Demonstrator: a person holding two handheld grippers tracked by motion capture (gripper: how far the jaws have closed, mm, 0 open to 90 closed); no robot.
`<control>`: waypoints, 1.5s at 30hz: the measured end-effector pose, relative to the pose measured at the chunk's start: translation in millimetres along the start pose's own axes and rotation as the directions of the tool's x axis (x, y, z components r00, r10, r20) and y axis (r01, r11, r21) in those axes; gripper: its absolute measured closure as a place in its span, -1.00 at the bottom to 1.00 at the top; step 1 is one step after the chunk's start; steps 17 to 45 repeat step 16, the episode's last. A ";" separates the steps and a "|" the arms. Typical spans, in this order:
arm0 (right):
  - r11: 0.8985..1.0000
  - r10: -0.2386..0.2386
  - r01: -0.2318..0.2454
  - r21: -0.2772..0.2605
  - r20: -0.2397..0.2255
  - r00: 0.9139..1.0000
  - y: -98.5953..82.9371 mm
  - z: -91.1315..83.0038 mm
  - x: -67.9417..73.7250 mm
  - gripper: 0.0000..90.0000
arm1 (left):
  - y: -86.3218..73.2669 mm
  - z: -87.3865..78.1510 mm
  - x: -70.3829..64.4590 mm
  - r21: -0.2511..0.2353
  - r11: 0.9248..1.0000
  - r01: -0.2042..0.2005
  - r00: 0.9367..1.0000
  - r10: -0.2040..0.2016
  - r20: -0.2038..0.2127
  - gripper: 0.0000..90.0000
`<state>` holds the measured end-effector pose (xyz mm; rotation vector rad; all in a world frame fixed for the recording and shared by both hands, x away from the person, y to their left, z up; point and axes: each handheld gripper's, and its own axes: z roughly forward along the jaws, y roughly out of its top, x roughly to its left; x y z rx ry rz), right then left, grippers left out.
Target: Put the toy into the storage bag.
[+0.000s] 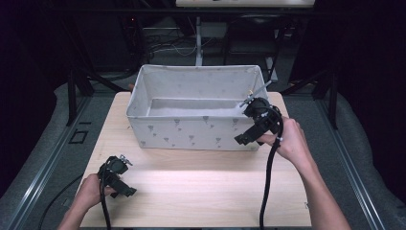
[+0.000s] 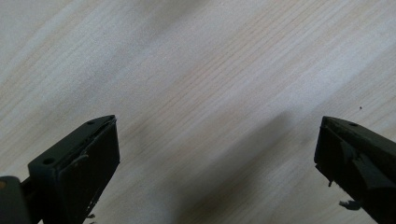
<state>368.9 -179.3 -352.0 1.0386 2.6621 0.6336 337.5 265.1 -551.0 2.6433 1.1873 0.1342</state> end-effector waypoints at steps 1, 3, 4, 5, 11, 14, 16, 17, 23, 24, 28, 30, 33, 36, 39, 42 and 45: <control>1.000 0.000 0.000 0.006 -0.004 1.000 -3.6 3.0 2.2 -0.86 | 0.0 0.1 0.0 -0.001 1.000 0.001 1.000 -0.001 0.000 -1.00; 1.000 -0.001 0.001 0.009 -0.015 1.000 -11.4 9.6 6.0 -0.86 | 0.2 0.3 -0.3 0.000 1.000 0.000 1.000 0.000 0.002 -1.00; 1.000 -0.001 0.001 0.009 -0.015 1.000 -11.4 9.6 6.0 -0.86 | 0.2 0.3 -0.3 0.000 1.000 0.000 1.000 0.000 0.002 -1.00; 1.000 0.006 -0.006 0.013 -0.027 1.000 -19.0 16.5 8.8 -0.86 | 0.2 0.4 -0.9 -0.001 1.000 0.003 1.000 -0.003 0.001 -1.00; 0.999 0.019 -0.017 0.035 -0.059 0.998 -37.6 38.8 14.9 -0.86 | 0.2 0.7 -0.1 0.000 1.000 0.001 1.000 -0.001 -0.002 -1.00; 0.999 0.011 -0.008 0.048 -0.071 0.997 -43.5 45.4 17.0 -0.86 | 0.2 1.2 0.1 0.002 1.000 0.002 1.000 -0.002 -0.002 -1.00; 0.999 0.013 -0.010 0.047 -0.074 0.997 -45.4 47.5 17.4 -0.86 | 0.4 1.4 0.0 0.003 1.000 0.002 1.000 -0.002 -0.002 -0.99; 0.999 0.013 -0.010 0.047 -0.074 0.997 -45.4 47.5 17.4 -0.86 | 0.4 1.4 0.0 0.003 1.000 0.002 1.000 -0.002 -0.002 -0.99; 0.999 0.013 -0.010 0.047 -0.074 0.997 -45.4 47.5 17.4 -0.86 | 0.4 1.4 0.0 0.003 1.000 0.002 1.000 -0.002 -0.002 -0.99; 0.999 0.013 -0.010 0.047 -0.074 0.997 -45.4 47.5 17.4 -0.86 | 0.4 1.4 0.0 0.003 1.000 0.002 1.000 -0.002 -0.002 -0.99; 0.999 0.013 -0.010 0.047 -0.074 0.997 -45.4 47.5 17.4 -0.86 | 0.4 1.4 0.0 0.003 1.000 0.002 1.000 -0.002 -0.002 -0.99; 0.999 0.013 -0.010 0.047 -0.074 0.997 -45.4 47.5 17.4 -0.86 | 0.4 1.4 0.0 0.003 1.000 0.002 1.000 -0.002 -0.002 -0.99; 0.999 0.013 -0.010 0.047 -0.074 0.997 -45.4 47.5 17.4 -0.86 | 0.4 1.4 0.0 0.003 1.000 0.002 1.000 -0.002 -0.002 -0.99; 0.999 0.013 -0.010 0.047 -0.074 0.997 -45.4 47.5 17.4 -0.86 | 0.4 1.4 0.0 0.003 1.000 0.002 1.000 -0.002 -0.002 -0.99; 0.999 0.013 -0.010 0.047 -0.074 0.997 -45.4 47.5 17.4 -0.86 | 0.4 1.4 0.0 0.003 1.000 0.002 1.000 -0.002 -0.002 -0.99; 0.999 0.013 -0.010 0.047 -0.074 0.997 -45.4 47.5 17.4 -0.86 | 0.4 1.4 0.0 0.003 1.000 0.002 1.000 -0.002 -0.002 -0.99; 0.999 0.013 -0.010 0.047 -0.074 0.997 -45.4 47.5 17.4 -0.86 | 0.4 1.4 0.0 0.003 1.000 0.002 1.000 -0.002 -0.002 -0.99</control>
